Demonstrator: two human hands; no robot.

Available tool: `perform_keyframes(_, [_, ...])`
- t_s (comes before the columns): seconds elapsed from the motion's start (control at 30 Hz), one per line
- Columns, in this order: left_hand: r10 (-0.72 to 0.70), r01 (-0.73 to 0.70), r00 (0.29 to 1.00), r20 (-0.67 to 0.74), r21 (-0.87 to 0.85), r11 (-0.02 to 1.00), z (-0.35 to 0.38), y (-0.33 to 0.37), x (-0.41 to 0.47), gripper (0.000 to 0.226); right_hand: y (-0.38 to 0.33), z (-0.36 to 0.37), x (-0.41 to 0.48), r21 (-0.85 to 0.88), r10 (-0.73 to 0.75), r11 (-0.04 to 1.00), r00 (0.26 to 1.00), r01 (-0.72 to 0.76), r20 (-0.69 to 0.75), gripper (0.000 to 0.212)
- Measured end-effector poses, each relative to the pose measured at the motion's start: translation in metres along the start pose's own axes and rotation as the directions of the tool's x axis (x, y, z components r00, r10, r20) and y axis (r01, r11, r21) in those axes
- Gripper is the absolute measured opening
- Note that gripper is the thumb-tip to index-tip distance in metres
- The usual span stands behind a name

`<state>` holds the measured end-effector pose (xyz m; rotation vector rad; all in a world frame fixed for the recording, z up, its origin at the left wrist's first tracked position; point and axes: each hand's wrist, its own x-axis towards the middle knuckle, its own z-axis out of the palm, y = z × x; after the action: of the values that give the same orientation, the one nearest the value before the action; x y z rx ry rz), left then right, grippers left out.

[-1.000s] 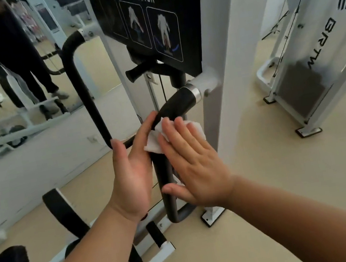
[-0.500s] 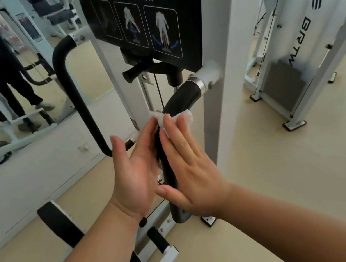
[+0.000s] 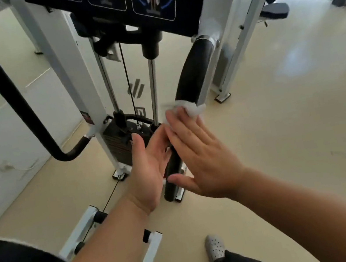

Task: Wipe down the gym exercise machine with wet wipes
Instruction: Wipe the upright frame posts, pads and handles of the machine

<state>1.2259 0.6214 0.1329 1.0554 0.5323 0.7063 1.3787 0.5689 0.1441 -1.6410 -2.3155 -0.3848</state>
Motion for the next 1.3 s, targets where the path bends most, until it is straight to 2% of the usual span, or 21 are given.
perform_keyframes(0.07, [0.000, 0.000, 1.000, 0.028, 0.003, 1.000, -0.002, 0.000, 0.001, 0.081, 0.005, -0.005, -0.004, -0.136, -0.022, 0.990, 0.998, 0.031, 0.063, 0.090])
perform_keyframes(0.2, [0.010, -0.010, 1.000, 0.023, -0.013, 1.000, -0.003, 0.000, 0.003, 0.082, 0.022, -0.034, 0.030, -0.308, -0.010, 0.951, 1.000, 0.007, -0.008, 0.084])
perform_keyframes(0.33, [-0.013, 0.013, 1.000, 0.019, -0.027, 1.000, -0.006, -0.002, 0.005, 0.077, 0.028, -0.036, 0.047, -0.356, 0.018, 0.934, 0.998, -0.037, -0.055, 0.080])
perform_keyframes(0.47, [-0.074, 0.074, 0.997, 0.005, 0.025, 0.997, -0.020, -0.015, 0.004, 0.084, 0.019, -0.018, 0.032, -0.376, 0.010, 0.926, 0.997, -0.037, -0.074, 0.081])
perform_keyframes(0.67, [-0.235, 0.241, 0.970, -0.059, 0.130, 0.962, -0.046, -0.055, -0.001, 0.076, 0.015, -0.011, 0.011, -0.470, -0.184, 0.848, 0.968, 0.244, 0.171, 0.078])
perform_keyframes(0.77, [-0.256, 0.262, 0.965, -0.056, 0.135, 0.956, -0.047, -0.063, -0.005, 0.072, 0.021, -0.017, 0.021, -0.587, -0.110, 0.797, 0.990, 0.140, 0.087, 0.076])
perform_keyframes(0.83, [-0.251, 0.256, 0.967, -0.054, 0.134, 0.957, -0.049, -0.070, -0.006, 0.075, 0.018, -0.012, 0.025, -0.595, -0.054, 0.802, 0.998, 0.052, 0.015, 0.073])
perform_keyframes(0.9, [-0.248, 0.254, 0.967, -0.057, 0.139, 0.957, -0.053, -0.077, -0.004, 0.075, 0.010, 0.001, 0.022, -0.587, -0.039, 0.809, 0.999, 0.035, 0.005, 0.068])
perform_keyframes(1.0, [-0.282, 0.290, 0.956, -0.080, 0.133, 0.948, -0.059, -0.085, -0.003, 0.071, 0.005, 0.018, 0.007, -0.612, -0.104, 0.779, 0.991, 0.137, 0.089, 0.067])
perform_keyframes(1.17, [-0.341, 0.351, 0.936, -0.093, 0.135, 0.927, -0.070, -0.105, -0.008, 0.082, 0.000, 0.040, -0.013, -0.592, -0.133, 0.768, 0.965, 0.243, 0.224, 0.075])
perform_keyframes(1.3, [-0.354, 0.362, 0.932, -0.080, 0.121, 0.924, -0.076, -0.114, -0.014, 0.081, -0.002, 0.046, -0.024, -0.542, -0.188, 0.755, 0.914, 0.369, 0.360, 0.075])
